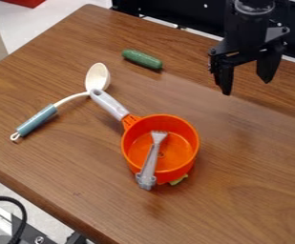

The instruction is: Put the spoon from the left of the red pot to the top of the red pot

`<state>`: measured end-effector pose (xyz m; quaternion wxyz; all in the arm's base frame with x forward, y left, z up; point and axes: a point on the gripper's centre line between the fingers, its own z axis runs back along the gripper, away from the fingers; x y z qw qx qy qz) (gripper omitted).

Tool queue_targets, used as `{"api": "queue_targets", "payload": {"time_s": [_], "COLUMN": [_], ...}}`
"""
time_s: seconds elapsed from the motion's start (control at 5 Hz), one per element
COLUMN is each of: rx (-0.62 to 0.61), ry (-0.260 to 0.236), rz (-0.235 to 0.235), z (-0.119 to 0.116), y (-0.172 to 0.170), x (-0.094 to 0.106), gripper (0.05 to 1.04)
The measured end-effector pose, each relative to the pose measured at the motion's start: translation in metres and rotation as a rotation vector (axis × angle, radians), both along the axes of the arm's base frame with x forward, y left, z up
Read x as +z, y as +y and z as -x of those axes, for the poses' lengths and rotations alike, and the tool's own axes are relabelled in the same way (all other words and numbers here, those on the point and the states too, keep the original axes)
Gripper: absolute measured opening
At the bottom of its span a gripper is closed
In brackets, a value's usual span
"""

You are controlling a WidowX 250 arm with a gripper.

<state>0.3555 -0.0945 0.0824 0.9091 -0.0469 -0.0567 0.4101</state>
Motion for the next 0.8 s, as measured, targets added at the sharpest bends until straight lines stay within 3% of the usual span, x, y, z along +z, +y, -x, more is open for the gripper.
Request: {"api": "queue_targets", "payload": {"time_s": [0.2,0.4,0.6,0.8], "rx": [-0.008,-0.127,-0.197,-0.285], "ry": [0.037,0.041,0.047,0.055], "rz": [-0.011,-0.053,-0.042,-0.103], "z": [0.004,0.003,0.003,0.0], "y": [0.001,0.02,0.047,0.079], "x": [-0.012,-0.015,-0.003,0.008], "gripper": [0.999,0.999,0.999,0.999]}}
